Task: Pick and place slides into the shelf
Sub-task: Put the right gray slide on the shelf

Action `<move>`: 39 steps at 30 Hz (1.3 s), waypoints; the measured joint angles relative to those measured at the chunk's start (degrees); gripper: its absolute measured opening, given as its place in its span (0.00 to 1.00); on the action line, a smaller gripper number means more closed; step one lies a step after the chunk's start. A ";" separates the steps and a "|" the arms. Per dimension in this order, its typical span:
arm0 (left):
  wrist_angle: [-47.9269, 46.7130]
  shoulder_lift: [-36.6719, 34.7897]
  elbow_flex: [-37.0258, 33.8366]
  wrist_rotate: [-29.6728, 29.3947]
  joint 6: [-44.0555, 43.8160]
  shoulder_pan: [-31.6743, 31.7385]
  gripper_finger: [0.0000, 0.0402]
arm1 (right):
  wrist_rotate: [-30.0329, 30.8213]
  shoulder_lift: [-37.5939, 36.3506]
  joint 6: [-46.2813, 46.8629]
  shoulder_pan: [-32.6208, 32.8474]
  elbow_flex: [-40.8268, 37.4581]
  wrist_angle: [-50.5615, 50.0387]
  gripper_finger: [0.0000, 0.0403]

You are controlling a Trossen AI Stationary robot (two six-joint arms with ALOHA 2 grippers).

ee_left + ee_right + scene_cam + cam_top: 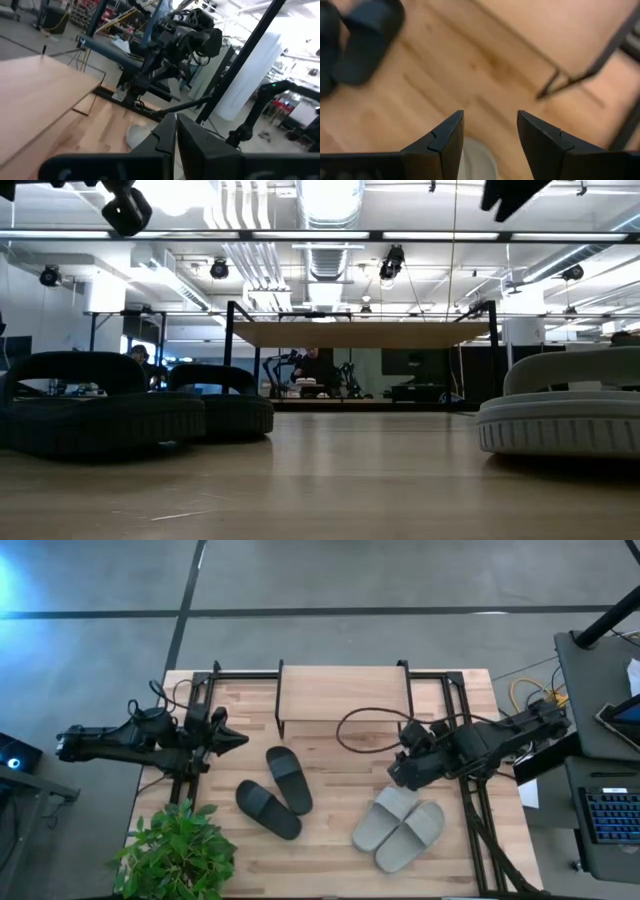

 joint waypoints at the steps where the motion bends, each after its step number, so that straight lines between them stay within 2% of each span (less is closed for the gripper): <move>1: -0.07 -0.08 0.10 0.01 0.60 0.00 0.00 | -2.11 1.33 0.72 0.00 1.34 -1.66 0.44; 6: -0.58 -0.89 0.18 -0.04 3.81 0.00 0.00 | -12.56 7.71 0.97 0.02 5.63 -5.65 0.44; 10: -2.76 -1.60 -0.04 -0.07 6.17 0.00 0.00 | -17.31 11.73 -0.33 0.16 7.23 -5.73 0.44; 16: -8.88 -2.50 -0.16 -0.08 7.44 0.00 0.00 | -19.39 16.59 0.93 1.90 9.71 -5.72 0.44; 25: -18.33 -4.40 -0.31 -0.22 10.91 0.00 0.00 | -25.98 23.41 7.81 4.21 11.76 -5.70 0.44; 34: -20.51 -4.98 -0.58 -4.66 19.85 0.00 0.00 | -33.40 30.95 11.22 4.89 16.12 -5.76 0.44; 39: -20.67 -4.93 -0.58 -5.82 20.95 -0.02 0.00 | -36.44 33.96 10.23 5.61 18.48 -5.68 0.44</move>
